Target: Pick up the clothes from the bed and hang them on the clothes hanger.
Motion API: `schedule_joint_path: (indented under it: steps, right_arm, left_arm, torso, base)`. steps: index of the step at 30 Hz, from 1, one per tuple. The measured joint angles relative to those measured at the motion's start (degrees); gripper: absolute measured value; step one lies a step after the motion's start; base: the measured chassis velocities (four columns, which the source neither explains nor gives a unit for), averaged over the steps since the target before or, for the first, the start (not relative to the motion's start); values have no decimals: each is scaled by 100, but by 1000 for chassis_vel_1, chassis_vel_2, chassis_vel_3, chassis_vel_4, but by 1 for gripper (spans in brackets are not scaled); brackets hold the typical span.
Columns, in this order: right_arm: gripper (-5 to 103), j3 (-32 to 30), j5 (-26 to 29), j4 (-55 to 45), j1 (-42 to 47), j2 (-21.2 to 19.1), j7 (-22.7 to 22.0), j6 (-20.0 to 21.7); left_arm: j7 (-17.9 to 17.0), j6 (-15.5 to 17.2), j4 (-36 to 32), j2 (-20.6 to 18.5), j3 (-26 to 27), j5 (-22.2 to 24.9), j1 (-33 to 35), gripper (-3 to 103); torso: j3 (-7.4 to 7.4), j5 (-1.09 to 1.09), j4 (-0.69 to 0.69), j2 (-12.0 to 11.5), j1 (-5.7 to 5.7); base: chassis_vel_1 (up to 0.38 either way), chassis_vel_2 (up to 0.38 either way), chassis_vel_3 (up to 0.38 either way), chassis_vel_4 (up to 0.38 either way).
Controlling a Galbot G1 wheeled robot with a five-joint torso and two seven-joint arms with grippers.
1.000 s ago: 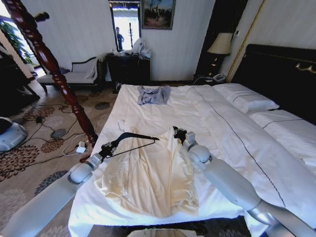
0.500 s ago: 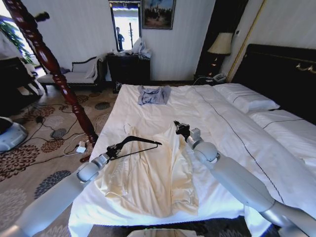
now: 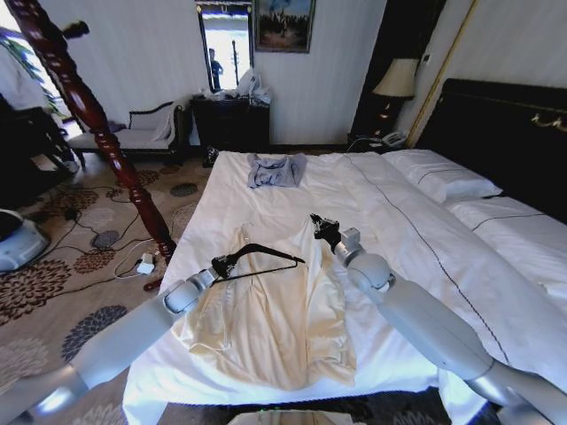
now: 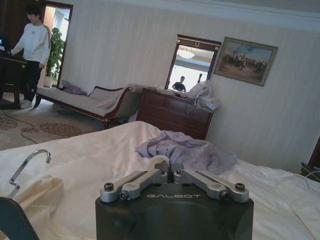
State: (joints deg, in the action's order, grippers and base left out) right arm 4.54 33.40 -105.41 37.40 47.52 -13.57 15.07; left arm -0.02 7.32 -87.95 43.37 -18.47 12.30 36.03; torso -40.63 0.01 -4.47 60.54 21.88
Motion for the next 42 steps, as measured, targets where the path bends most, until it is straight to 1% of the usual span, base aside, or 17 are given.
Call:
schedule_joint_path:
  steps: [6,10,13,16,18,20,21,23,26,31,36,38,40,42]
  right_arm:
    - [1,-42,8,-51,34,-28,0,0]
    - [1,-35,10,-71,39,-20,1,0]
    - [1,-12,12,-83,39,-14,1,0]
    - [1,-9,12,-86,58,-12,6,-2]
    - [1,-10,12,-88,61,-11,7,-3]
    - [1,-17,17,-122,69,10,10,-6]
    - [1,-17,17,-122,69,10,10,-6]
    - [1,-23,33,-175,77,15,8,-6]
    - [1,-71,65,-238,110,3,-2,2]
    - [1,-168,181,-323,157,-22,-37,25]
    - [1,-184,349,-472,179,-18,-109,81]
    - [1,-176,470,-590,199,-20,-148,131]
    - [1,-176,491,-620,202,-25,-157,140]
    - [1,-179,629,-702,225,-35,-205,175]
  left_arm:
    - [-45,29,-15,-63,54,5,36,22]
    - [-75,66,27,32,-13,34,-47,22]
    - [-98,99,47,123,-132,80,-158,22]
    - [-139,160,138,307,-397,138,-405,22]
    - [-143,166,158,336,-432,140,-443,22]
    - [-170,222,316,525,-695,173,-753,22]
    - [-170,222,316,525,-695,173,-753,22]
    - [-195,289,387,614,-874,254,-989,22]
    - [-200,360,429,633,-1048,297,-1169,22]
    - [-201,412,448,619,-1172,336,-1248,22]
    - [-246,461,546,831,-1320,405,-1356,22]
    - [-338,526,608,1021,-1387,509,-1452,22]
    - [-365,553,626,1073,-1408,548,-1479,22]
    - [-456,600,707,1240,-1448,631,-1560,22]
  torso:
    - [0,-1,4,0,-1]
    - [0,-1,1,0,0]
    - [0,0,1,0,0]
    - [0,0,1,0,0]
    - [0,0,1,0,-1]
    - [0,0,0,0,0]
    - [0,0,0,0,0]
    - [0,0,0,0,1]
    - [0,0,1,0,0]
    - [0,0,3,0,0]
    - [0,0,2,0,0]
    - [0,0,0,0,0]
    - [0,0,0,0,0]
    - [0,0,1,0,-1]
  base:
    - [0,0,0,0]
    - [0,0,0,0]
    - [0,0,0,0]
    - [0,0,0,0]
    - [0,0,0,0]
    - [0,0,0,0]
    - [0,0,0,0]
    - [0,0,0,0]
    - [0,0,0,0]
    - [0,0,0,0]
    - [0,0,0,0]
    - [0,0,0,0]
    - [0,0,0,0]
    - [0,0,0,0]
